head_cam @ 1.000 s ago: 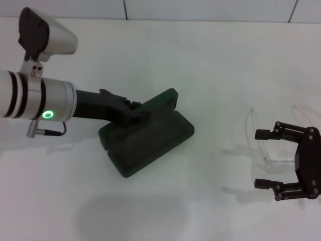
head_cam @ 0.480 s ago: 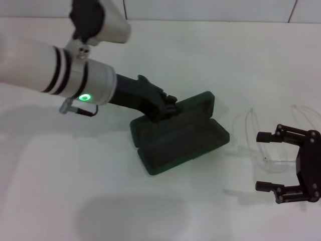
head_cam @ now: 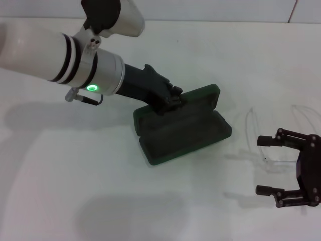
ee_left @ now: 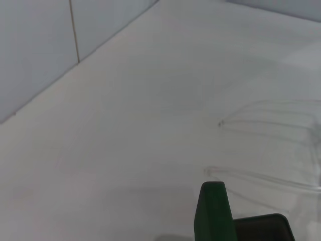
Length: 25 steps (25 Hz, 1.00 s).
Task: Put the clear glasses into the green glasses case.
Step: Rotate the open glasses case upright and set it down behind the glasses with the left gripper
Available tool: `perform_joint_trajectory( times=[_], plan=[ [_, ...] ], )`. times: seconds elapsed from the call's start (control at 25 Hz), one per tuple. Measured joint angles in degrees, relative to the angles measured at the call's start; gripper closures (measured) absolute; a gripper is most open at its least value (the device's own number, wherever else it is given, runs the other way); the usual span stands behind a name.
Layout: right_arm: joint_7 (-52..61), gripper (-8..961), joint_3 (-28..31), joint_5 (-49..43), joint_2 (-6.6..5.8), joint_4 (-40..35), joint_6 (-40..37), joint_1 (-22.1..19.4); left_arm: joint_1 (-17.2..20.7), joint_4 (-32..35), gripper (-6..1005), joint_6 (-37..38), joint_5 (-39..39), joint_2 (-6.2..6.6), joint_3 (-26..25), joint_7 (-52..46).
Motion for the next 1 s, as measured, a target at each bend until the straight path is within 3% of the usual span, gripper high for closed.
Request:
perform_joint_trajectory(
  times=[0.4,1.0],
  plan=[
    [-0.71,83,0.00,0.07,0.47,-0.13,0.03,-0.63,-0.11,0.48,804,-5.83,-0.46,-0.09,7.18,2.40],
    [-2.06,84,0.00,0.08,0.53,0.23,-0.05,-0.63,-4.45,0.22,803,-10.24,-1.53,-0.29,16.69,2.56]
  ],
)
